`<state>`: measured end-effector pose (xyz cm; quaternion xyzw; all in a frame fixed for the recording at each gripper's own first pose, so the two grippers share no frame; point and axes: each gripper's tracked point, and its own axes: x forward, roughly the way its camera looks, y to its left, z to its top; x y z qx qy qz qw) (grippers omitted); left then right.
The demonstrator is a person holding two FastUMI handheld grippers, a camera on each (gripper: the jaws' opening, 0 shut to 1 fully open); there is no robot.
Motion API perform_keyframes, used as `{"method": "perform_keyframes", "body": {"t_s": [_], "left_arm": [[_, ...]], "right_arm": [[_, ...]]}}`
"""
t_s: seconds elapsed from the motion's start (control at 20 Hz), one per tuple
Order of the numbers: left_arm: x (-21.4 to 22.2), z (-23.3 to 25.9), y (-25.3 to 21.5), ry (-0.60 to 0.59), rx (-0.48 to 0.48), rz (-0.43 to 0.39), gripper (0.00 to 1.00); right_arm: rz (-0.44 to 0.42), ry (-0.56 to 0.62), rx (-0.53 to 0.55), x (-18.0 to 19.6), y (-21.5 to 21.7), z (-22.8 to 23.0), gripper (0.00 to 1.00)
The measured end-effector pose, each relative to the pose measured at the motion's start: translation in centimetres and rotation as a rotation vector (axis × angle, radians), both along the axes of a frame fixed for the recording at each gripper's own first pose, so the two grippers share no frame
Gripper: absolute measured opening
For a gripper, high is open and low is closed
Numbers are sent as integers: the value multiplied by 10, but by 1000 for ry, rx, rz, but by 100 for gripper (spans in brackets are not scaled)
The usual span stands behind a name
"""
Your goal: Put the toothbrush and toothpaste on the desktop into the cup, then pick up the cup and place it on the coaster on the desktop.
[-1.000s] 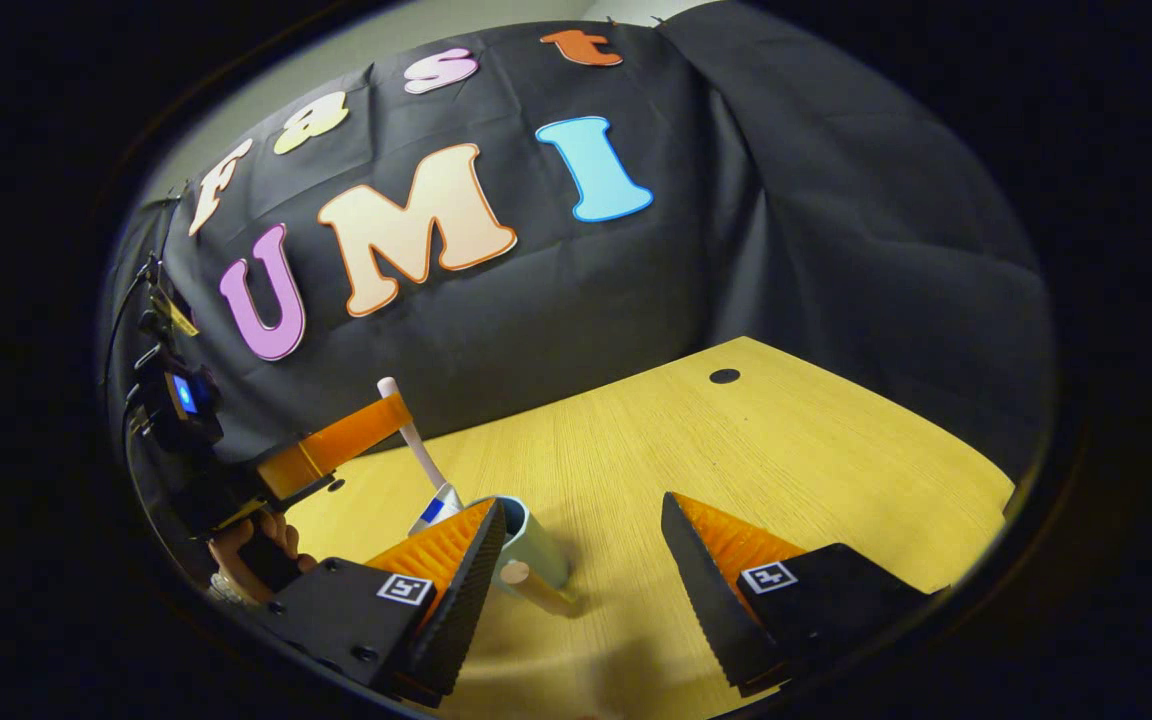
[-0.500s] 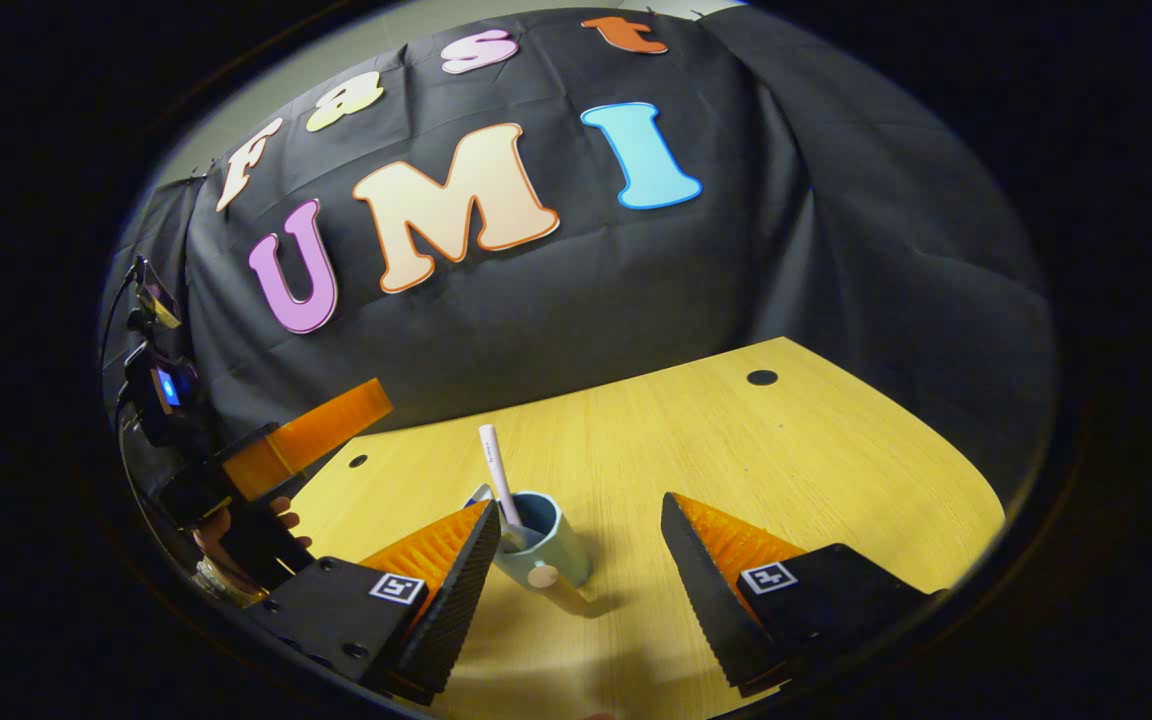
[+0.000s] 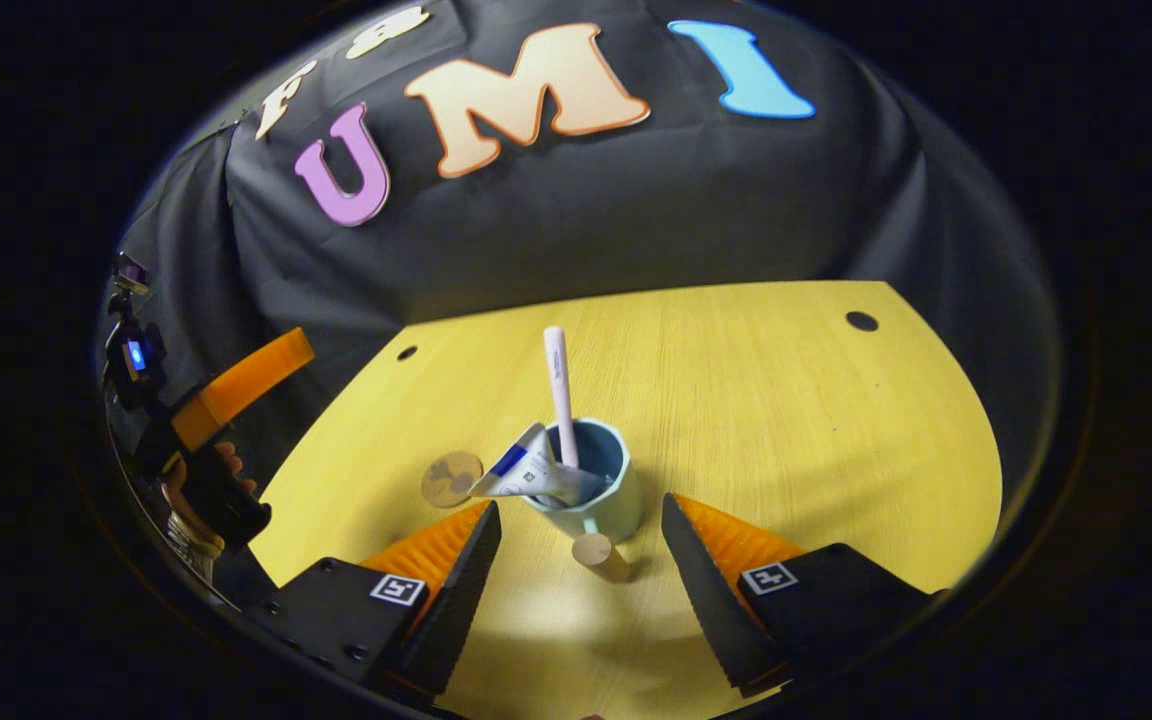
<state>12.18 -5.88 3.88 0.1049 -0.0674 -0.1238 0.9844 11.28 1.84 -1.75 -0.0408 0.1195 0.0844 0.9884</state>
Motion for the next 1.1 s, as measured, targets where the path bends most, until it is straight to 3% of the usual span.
{"method": "perform_keyframes", "body": {"t_s": [0.3,0.4,0.45,0.5,0.55,0.6,0.65,0.7,0.85,1.0,1.1], "left_arm": [[-29,-17,67,51,-34,200,94],[-42,-23,84,66,-48,251,94],[-48,-26,92,72,-55,276,94],[-52,-28,99,80,-61,301,94],[-58,-31,106,87,-69,329,94],[-62,-35,110,97,-75,344,94],[-65,-39,113,109,-78,355,94],[-68,-41,113,117,-78,361,94],[-69,-44,109,125,-68,362,94],[-67,-48,102,135,-59,339,94],[-64,-49,96,144,-54,323,94]], "right_arm": [[-11,208,-212,31,-7,-32,98],[-13,274,-253,36,-7,-44,98],[-13,300,-263,40,-7,-49,93],[-16,326,-268,41,-7,-52,98],[-23,350,-279,44,-8,-56,97],[-27,360,-283,47,-9,-57,87],[-36,369,-286,49,-10,-58,87],[-34,381,-279,51,-9,-61,71],[-45,427,-271,47,-10,-65,60],[-60,428,-306,44,-12,-65,32],[-69,423,-316,46,-12,-65,29]]}}
